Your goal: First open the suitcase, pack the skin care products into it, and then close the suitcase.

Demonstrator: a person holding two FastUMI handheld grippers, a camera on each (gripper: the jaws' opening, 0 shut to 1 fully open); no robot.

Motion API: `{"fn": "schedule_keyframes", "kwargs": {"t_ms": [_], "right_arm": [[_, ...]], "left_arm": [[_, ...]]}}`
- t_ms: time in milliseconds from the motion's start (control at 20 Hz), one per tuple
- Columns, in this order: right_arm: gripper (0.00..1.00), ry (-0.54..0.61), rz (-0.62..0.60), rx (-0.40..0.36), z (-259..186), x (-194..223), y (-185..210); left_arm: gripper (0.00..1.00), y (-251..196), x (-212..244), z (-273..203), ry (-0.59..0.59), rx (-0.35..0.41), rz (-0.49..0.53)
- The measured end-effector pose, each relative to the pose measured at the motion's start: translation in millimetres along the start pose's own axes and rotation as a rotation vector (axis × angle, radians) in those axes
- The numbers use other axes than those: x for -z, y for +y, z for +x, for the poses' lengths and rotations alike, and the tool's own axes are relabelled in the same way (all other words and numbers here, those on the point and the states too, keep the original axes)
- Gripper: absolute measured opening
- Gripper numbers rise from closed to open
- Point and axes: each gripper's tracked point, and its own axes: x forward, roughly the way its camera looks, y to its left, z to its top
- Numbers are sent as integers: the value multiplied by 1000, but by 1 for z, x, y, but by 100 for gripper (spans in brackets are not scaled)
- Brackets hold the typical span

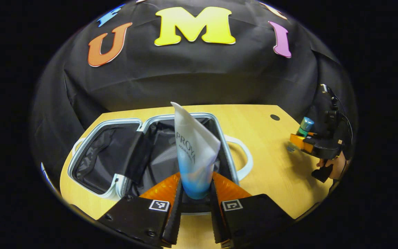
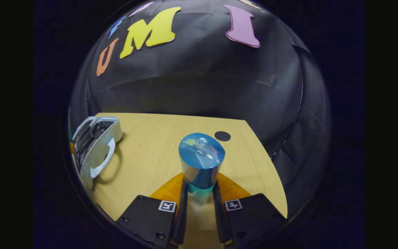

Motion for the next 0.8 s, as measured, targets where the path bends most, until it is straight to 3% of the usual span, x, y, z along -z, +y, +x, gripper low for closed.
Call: {"fn": "schedule_keyframes", "kwargs": {"t_ms": [300, 400, 500, 650, 800], "right_arm": [[33, 22, -4, -45, -96, -10, 38], [33, 21, -10, -56, -131, -14, 55], [33, 47, 81, -79, -158, -14, 76], [33, 45, 172, -63, -187, -14, 95], [33, 51, 111, -56, -203, -4, 109]], "left_arm": [[41, 51, 44, 16, 208, -50, -12], [41, 55, 56, 29, 268, -20, -2], [41, 60, 63, 42, 298, -6, 9], [41, 65, 76, 51, 375, -20, 22], [41, 61, 74, 60, 402, -15, 44]]}}
